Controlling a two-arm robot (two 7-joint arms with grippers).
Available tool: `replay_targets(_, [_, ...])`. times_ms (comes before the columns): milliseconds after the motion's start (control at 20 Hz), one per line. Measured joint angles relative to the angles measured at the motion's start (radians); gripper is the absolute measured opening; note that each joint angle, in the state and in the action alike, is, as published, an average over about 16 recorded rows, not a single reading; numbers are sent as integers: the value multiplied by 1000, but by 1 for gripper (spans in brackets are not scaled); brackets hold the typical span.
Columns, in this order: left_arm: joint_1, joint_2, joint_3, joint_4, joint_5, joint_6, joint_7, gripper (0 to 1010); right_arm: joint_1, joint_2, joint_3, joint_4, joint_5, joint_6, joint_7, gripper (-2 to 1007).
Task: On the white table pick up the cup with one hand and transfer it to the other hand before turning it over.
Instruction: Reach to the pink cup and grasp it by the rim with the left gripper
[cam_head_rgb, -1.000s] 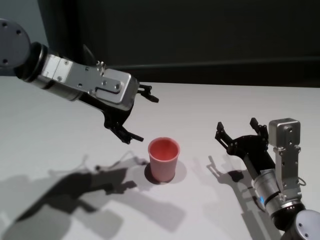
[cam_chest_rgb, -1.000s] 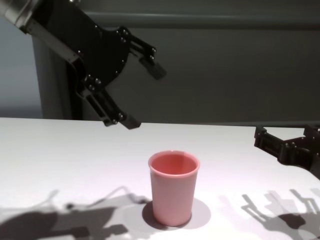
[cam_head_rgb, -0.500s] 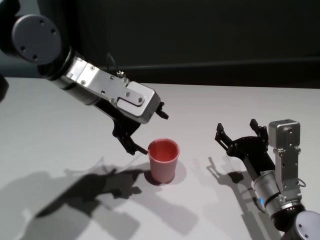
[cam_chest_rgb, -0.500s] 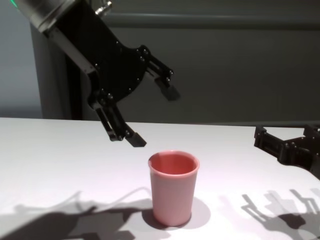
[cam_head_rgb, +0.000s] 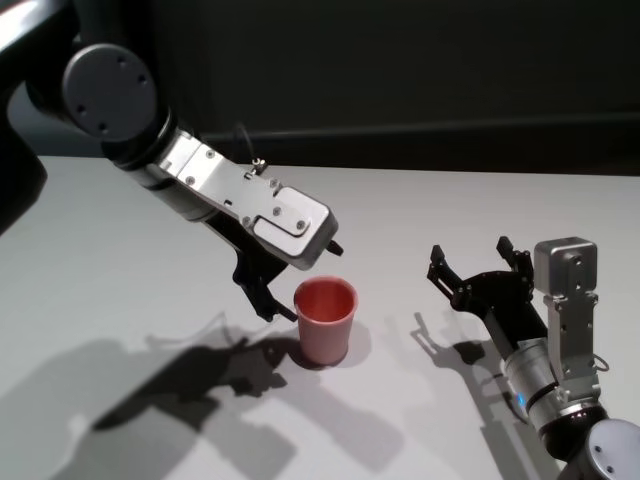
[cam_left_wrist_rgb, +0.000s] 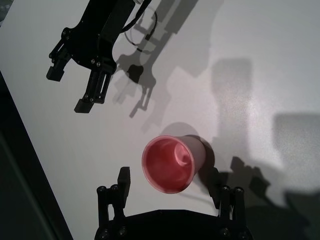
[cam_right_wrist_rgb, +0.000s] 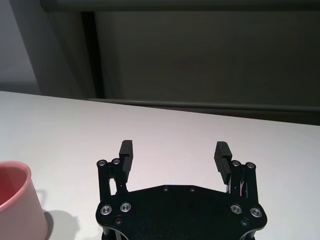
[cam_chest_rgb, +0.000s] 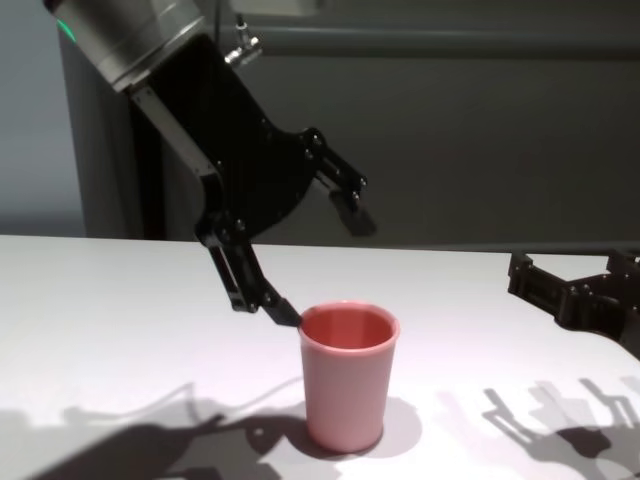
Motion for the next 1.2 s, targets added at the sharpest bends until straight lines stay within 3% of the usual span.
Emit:
replay_targets(600, [-26,-35,80,57,26,-35,-24,1001,0,0,0,0,0,0,0,1002])
replay_targets(1200, [-52,-61,135,122,47,-65,-19,1001,0,0,0,0,0,0,0,1002])
